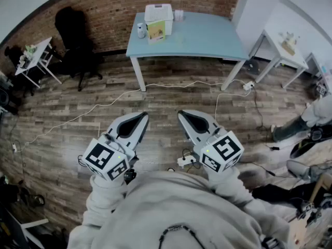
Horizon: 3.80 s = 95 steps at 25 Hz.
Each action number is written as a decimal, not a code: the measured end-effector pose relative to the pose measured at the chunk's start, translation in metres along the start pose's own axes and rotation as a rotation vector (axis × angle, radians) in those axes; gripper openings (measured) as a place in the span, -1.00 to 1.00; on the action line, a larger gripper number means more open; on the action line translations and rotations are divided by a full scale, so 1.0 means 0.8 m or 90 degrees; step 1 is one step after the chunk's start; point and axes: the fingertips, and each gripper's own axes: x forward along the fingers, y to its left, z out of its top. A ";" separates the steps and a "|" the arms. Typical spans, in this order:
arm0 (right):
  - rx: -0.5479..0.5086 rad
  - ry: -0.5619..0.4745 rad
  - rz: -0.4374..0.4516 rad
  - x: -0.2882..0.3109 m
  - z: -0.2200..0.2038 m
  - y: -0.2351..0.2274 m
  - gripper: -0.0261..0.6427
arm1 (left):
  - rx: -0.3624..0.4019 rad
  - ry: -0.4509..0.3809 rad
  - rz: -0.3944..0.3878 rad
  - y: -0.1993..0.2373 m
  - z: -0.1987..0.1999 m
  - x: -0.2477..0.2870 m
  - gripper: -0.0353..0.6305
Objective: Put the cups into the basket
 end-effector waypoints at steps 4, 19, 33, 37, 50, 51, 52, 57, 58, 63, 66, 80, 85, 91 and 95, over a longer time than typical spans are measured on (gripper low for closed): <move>-0.001 -0.003 0.001 -0.006 0.003 0.008 -0.89 | -0.001 -0.008 0.005 -0.008 0.006 -0.007 -0.91; 0.019 -0.002 0.005 -0.020 -0.008 0.002 -0.89 | -0.015 -0.018 0.022 -0.020 0.002 -0.004 -0.91; 0.040 -0.017 0.048 -0.023 -0.010 -0.028 -0.89 | -0.027 -0.041 -0.005 -0.029 0.007 0.044 -0.91; 0.040 0.033 0.109 -0.008 -0.040 -0.018 -0.89 | -0.040 -0.039 -0.018 -0.019 0.008 0.054 -0.91; 0.029 0.030 -0.069 0.055 -0.030 -0.141 -0.88 | -0.028 -0.062 -0.068 0.085 0.035 0.133 -0.91; 0.029 0.031 -0.072 0.067 -0.027 -0.149 -0.88 | -0.031 -0.062 -0.073 0.099 0.038 0.142 -0.91; 0.028 0.031 -0.079 0.081 -0.023 -0.159 -0.88 | -0.034 -0.062 -0.077 0.115 0.040 0.150 -0.90; 0.040 0.022 -0.108 0.166 -0.007 -0.199 -0.88 | -0.035 -0.046 -0.102 0.202 0.047 0.185 -0.91; 0.041 0.025 -0.103 0.186 -0.005 -0.201 -0.88 | -0.038 -0.046 -0.104 0.221 0.050 0.187 -0.91; 0.018 0.056 -0.088 0.273 0.004 -0.213 -0.89 | -0.066 -0.060 -0.117 0.308 0.055 0.200 -0.91; 0.021 0.062 -0.116 0.307 0.019 -0.248 -0.89 | -0.068 -0.058 -0.131 0.351 0.057 0.219 -0.91; 0.035 0.100 -0.103 0.389 0.003 -0.302 -0.89 | -0.117 -0.053 -0.163 0.459 0.048 0.277 -0.91; 0.027 0.075 -0.103 0.413 0.021 -0.373 -0.89 | -0.093 -0.044 -0.150 0.488 0.064 0.336 -0.91; 0.034 0.053 -0.092 0.438 0.034 -0.480 -0.89 | -0.088 -0.051 -0.132 0.524 0.080 0.433 -0.91; 0.036 0.042 -0.093 0.441 0.052 -0.564 -0.89 | -0.070 -0.055 -0.131 0.535 0.105 0.519 -0.91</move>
